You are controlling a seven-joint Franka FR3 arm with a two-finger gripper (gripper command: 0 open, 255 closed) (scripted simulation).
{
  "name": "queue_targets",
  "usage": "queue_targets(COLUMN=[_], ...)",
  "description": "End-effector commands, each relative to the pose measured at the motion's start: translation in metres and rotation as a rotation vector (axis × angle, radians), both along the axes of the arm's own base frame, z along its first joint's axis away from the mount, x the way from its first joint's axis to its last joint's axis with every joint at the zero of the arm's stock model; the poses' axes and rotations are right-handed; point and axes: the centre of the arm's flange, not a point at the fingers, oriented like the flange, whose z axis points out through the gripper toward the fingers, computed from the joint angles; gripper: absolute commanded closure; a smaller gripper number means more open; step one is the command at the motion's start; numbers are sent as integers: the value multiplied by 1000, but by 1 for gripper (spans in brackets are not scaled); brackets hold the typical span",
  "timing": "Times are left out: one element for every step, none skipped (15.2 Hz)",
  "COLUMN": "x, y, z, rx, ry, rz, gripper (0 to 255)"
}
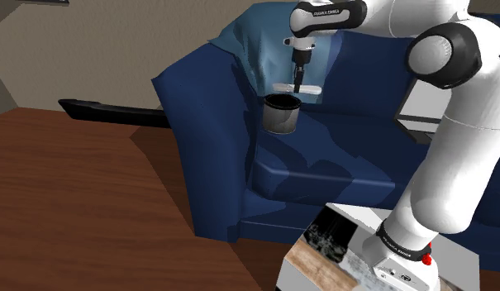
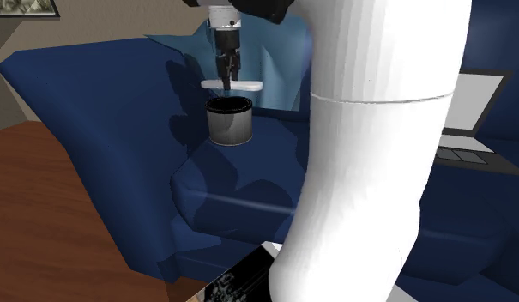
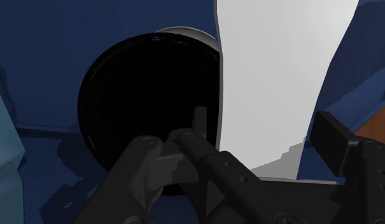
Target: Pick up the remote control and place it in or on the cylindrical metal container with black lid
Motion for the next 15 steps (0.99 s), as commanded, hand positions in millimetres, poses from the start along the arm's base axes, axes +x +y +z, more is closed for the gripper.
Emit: queue_targets(x=[26, 38, 51, 64, 77, 90, 102, 102, 102, 102, 102, 102, 102, 102, 102], y=[-6, -9, -12, -14, -17, -20, -23, -23, -23, -23, -23, -23, -23, -23, -23], z=[-1, 0, 0, 1, 1, 1, 2, -3, -9, -14, -19, -25, -30, -35, -40], rx=[0, 0, 0, 0, 0, 0, 0, 0, 0, 0, 0, 0, 0, 0, 0], ry=[-1, -1, -1, -1, -1, -1, -1, -1, -1, -1, -1, -1, -1, -1, -1], rz=[2, 2, 2, 2, 2, 2, 2, 2, 2, 2, 2, 2, 2, 2, 2], gripper=[255, 255, 255, 255, 255, 255, 255, 255, 255, 255, 255, 255, 255, 255, 255])
